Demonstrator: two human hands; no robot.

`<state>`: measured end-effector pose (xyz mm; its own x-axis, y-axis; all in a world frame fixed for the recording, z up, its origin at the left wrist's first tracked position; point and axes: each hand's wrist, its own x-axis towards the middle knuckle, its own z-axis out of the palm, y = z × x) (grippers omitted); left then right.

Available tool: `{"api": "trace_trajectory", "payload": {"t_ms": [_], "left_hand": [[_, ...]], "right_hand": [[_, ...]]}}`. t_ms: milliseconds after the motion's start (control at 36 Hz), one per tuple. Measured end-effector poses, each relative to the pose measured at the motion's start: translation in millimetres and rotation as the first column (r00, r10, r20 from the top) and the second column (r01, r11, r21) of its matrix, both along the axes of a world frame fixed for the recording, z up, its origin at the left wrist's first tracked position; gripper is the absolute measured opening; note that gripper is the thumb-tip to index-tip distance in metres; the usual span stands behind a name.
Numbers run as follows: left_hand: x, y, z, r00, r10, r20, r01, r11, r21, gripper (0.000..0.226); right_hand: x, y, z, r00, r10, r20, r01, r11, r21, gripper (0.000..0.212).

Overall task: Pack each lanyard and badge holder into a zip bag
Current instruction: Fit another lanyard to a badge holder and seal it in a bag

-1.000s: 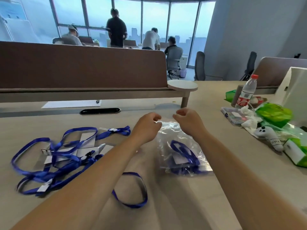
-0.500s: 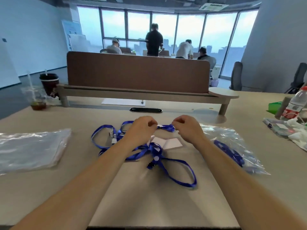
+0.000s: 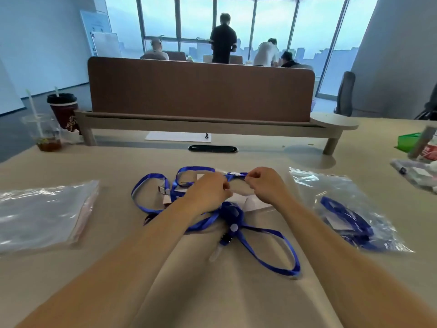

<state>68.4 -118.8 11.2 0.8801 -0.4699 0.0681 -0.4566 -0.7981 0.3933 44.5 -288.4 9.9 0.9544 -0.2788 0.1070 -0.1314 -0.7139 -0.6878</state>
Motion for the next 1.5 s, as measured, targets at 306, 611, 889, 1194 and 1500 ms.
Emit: {"api": "trace_trajectory", "payload": {"t_ms": [306, 611, 889, 1194, 1500], "left_hand": [[22.3, -26.5, -16.1, 0.994, -0.081, -0.074, 0.093, 0.98, 0.177, 0.043], [28.5, -35.1, -19.1, 0.991, -0.132, -0.034, 0.137, 0.957, 0.256, 0.051], [31.6, -29.7, -6.7, 0.998, -0.047, 0.034, 0.047, 0.999, 0.016, 0.048], [2.1, -1.8, 18.9, 0.987, 0.149, 0.059, -0.126, 0.951, -0.282, 0.018], [-44.0, 49.4, 18.3, 0.961, 0.276, 0.008, -0.23, 0.815, -0.532, 0.009]], "right_hand": [[13.6, -22.0, -18.4, 0.998, -0.046, -0.04, 0.046, 0.999, -0.014, 0.025], [22.0, -21.1, -32.6, 0.993, -0.047, -0.105, 0.045, 0.999, -0.02, 0.019], [24.4, -28.0, -29.4, 0.995, -0.062, -0.078, 0.067, 0.996, 0.062, 0.02], [-10.8, -14.2, -10.1, 0.998, -0.02, -0.059, 0.022, 0.999, 0.026, 0.029], [-58.7, 13.4, -5.8, 0.989, 0.083, -0.12, -0.096, 0.989, -0.11, 0.019]]}}
